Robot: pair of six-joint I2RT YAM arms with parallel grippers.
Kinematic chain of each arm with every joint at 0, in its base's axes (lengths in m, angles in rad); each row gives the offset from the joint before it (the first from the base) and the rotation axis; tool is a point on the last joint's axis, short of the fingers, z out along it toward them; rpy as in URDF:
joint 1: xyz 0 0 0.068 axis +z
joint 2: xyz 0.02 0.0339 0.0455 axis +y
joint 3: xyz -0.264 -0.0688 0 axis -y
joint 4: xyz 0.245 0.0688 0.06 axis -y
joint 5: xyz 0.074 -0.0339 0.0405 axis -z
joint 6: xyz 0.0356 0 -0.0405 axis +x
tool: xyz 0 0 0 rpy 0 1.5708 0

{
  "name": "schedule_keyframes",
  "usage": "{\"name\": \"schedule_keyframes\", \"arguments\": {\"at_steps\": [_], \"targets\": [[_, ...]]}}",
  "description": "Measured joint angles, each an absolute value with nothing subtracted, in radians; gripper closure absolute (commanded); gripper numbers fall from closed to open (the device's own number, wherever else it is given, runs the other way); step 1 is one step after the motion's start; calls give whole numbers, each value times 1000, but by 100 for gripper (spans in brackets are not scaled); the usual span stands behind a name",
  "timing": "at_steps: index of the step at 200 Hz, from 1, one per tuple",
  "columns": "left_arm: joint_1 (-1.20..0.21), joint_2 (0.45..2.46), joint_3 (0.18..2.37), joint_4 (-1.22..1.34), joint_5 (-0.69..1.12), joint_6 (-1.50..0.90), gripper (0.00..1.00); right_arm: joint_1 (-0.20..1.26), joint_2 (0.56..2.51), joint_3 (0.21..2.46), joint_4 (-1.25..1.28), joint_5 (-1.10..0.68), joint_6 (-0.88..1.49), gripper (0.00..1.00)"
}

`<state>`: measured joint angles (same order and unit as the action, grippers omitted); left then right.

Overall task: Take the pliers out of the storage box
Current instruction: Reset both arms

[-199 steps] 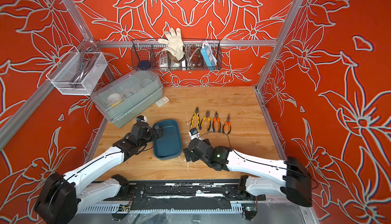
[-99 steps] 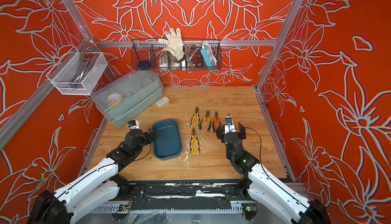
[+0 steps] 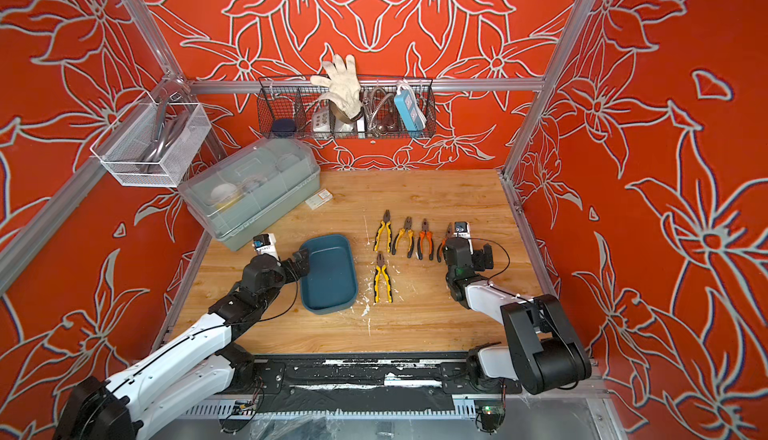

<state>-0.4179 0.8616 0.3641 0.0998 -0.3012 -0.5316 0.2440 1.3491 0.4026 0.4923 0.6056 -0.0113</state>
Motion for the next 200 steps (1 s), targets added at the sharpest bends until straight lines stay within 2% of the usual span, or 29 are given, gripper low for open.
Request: {"name": "schedule_keyframes", "arguments": {"at_steps": [21, 35, 85, 144, 185, 200], "targets": [[-418, 884, 364, 114, -301, -524, 1, 181, 1385, 398, 594, 556, -5, 4], [-418, 900, 364, 121, -302, -522, 1, 157, 1388, 390, 625, 539, -1, 1], [-418, 936, 367, 128, -324, -493, 1, 154, 1381, 368, 697, 486, 9, 0], [-418, 934, 436, 136, -406, -290, 1, 154, 1367, 322, 753, 451, 8, 0], [-418, 849, 363, 211, -413, -143, 1, 154, 1366, 303, 801, 416, 1, 0], [-418, 813, 336, 257, -393, -103, 1, 154, 1375, 231, 921, 363, -22, 0]]}}
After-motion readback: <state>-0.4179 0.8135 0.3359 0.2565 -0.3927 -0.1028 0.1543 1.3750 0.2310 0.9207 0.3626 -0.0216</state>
